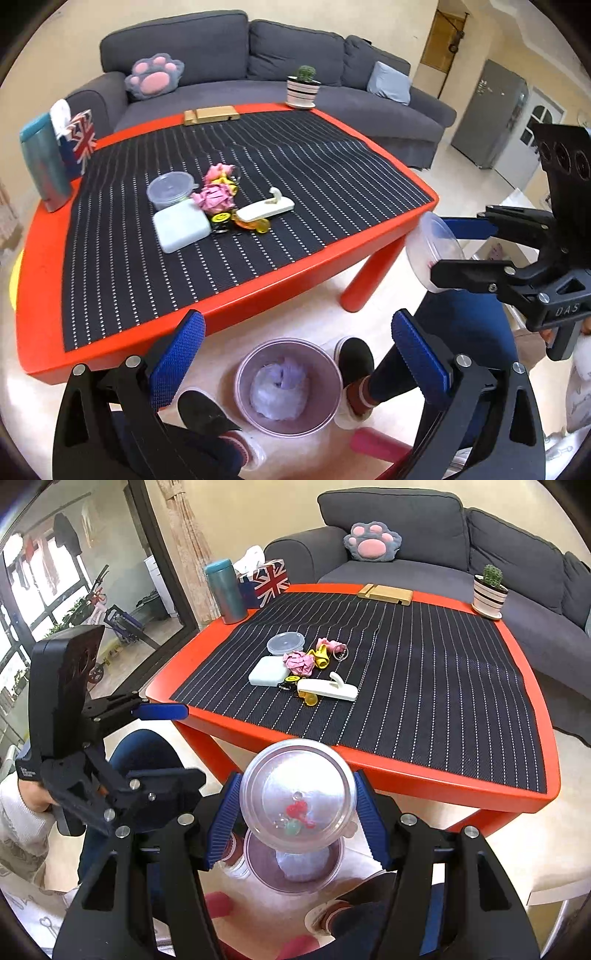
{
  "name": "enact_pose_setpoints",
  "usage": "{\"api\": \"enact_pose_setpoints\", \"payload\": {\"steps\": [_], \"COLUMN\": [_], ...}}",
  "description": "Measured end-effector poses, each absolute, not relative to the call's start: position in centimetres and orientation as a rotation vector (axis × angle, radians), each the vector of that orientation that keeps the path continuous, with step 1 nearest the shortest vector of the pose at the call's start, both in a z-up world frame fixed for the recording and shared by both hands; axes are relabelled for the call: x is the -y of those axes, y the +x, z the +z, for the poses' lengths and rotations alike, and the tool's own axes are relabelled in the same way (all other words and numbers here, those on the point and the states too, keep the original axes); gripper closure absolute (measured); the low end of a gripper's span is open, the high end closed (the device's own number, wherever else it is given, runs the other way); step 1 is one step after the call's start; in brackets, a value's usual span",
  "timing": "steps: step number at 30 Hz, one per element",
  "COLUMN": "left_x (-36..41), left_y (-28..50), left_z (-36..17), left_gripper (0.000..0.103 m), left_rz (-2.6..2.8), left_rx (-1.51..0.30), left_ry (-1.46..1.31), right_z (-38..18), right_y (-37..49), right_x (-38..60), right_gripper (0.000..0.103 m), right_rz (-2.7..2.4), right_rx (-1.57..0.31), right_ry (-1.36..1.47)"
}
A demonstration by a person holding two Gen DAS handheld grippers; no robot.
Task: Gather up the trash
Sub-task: 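Carry the clear container with the right tool over the pink bin, then open the right tool to drop the container into the bin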
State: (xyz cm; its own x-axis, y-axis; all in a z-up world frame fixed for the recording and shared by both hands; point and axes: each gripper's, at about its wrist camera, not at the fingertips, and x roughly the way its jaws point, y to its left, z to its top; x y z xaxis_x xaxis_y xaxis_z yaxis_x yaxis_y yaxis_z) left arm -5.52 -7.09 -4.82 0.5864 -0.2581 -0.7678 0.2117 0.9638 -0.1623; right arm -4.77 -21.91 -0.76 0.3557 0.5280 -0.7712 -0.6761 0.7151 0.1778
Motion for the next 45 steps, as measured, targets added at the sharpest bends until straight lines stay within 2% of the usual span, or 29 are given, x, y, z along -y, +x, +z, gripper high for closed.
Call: {"api": "enact_pose_setpoints", "payload": {"steps": [29, 30, 31, 32, 45], "left_x": [2.3, 2.2, 2.1, 2.0, 2.5], "left_y": [-8.1, -8.1, -8.2, -8.1, -7.8], "left_z": [-2.9, -2.9, -2.9, -2.9, -3.3], "left_gripper": [0.006, 0.006, 0.006, 0.006, 0.006], "left_rz": [-0.151, -0.150, -0.149, -0.147, -0.164], "left_rx": [-0.822, -0.822, -0.821, -0.820, -0.837], "left_ry": [-0.107, -0.107, -0.107, -0.108, -0.103], "right_z": [-1.6, -1.6, -1.6, -1.5, -1.7], "right_y": [-6.0, -6.0, -6.0, -6.0, -5.4], "right_x": [18.8, 18.7, 18.6, 18.6, 19.4], "right_gripper": [0.042, 0.041, 0.024, 0.012, 0.006], "right_rz": [0.874, 0.879, 0.880, 0.875, 0.820], "right_rx": [-0.950, -0.950, -0.950, -0.943, -0.943], "right_ry": [-0.193, -0.191, -0.192, -0.190, -0.180]}}
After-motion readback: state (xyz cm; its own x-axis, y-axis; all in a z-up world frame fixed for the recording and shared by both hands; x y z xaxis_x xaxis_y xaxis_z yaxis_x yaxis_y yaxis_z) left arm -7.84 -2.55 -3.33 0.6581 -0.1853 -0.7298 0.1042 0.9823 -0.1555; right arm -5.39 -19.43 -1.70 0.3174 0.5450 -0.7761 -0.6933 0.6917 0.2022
